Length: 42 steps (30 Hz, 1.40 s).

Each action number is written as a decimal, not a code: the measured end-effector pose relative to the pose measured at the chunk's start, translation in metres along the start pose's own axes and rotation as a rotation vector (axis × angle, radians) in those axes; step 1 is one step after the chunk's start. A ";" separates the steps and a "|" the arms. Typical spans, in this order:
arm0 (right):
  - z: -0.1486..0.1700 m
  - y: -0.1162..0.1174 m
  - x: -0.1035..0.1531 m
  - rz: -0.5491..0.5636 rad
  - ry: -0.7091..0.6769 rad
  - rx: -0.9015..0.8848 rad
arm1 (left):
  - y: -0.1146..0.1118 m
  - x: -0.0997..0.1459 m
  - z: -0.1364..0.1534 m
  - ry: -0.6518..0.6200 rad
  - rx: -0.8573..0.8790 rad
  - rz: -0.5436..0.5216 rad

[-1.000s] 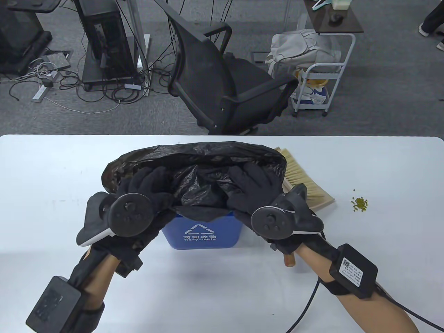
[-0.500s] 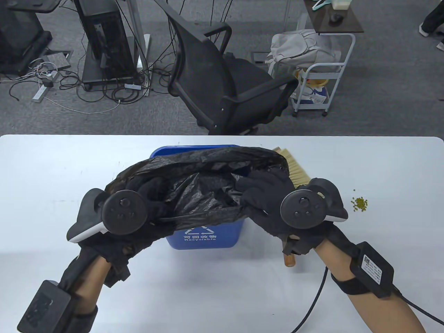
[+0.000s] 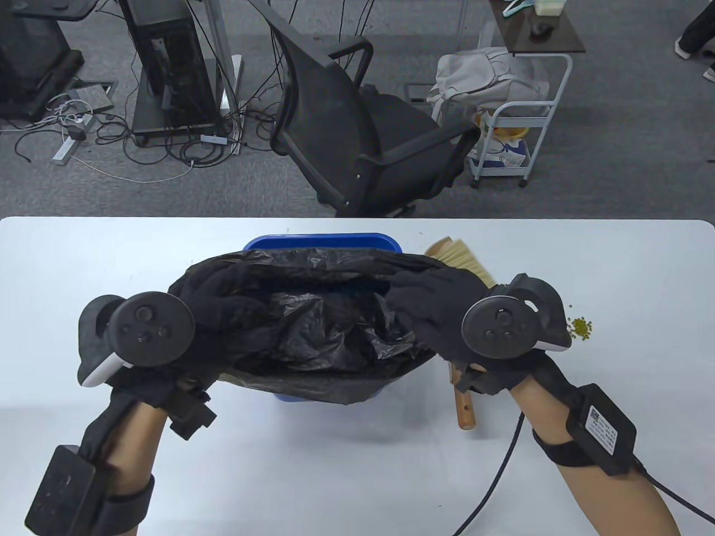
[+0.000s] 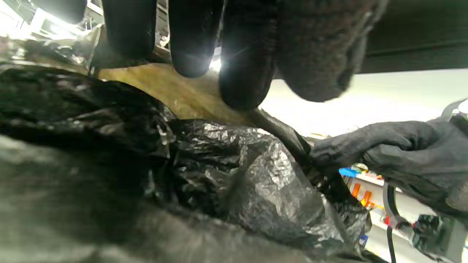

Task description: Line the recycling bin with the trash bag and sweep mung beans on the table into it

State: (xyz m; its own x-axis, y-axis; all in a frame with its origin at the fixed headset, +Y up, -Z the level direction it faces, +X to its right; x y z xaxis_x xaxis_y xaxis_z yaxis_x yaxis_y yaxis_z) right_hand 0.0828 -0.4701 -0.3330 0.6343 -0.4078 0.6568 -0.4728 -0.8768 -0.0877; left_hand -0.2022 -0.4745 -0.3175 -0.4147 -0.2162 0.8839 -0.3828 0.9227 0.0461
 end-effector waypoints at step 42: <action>0.096 0.085 -0.036 -0.196 0.382 -0.251 | -0.060 -0.066 0.096 0.316 0.146 0.203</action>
State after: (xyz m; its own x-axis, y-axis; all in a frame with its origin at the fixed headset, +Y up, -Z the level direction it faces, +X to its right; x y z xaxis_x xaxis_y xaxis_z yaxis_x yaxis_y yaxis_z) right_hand 0.0787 -0.5542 -0.4365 0.4787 -0.0775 0.8745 -0.5295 -0.8201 0.2172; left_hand -0.2309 -0.5466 -0.4236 -0.2283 0.0954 0.9689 -0.4420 0.8766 -0.1905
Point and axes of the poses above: the tracker on the back of each hand, its own z axis roughly to the little-finger side, its own x axis roughly from the fingertips to the wrist, y = z × x, the point moved 5 cm from there along -x, roughly from the wrist to the fingertips, and after that the axes turned 4 degrees about -x, right-handed, at the moved point
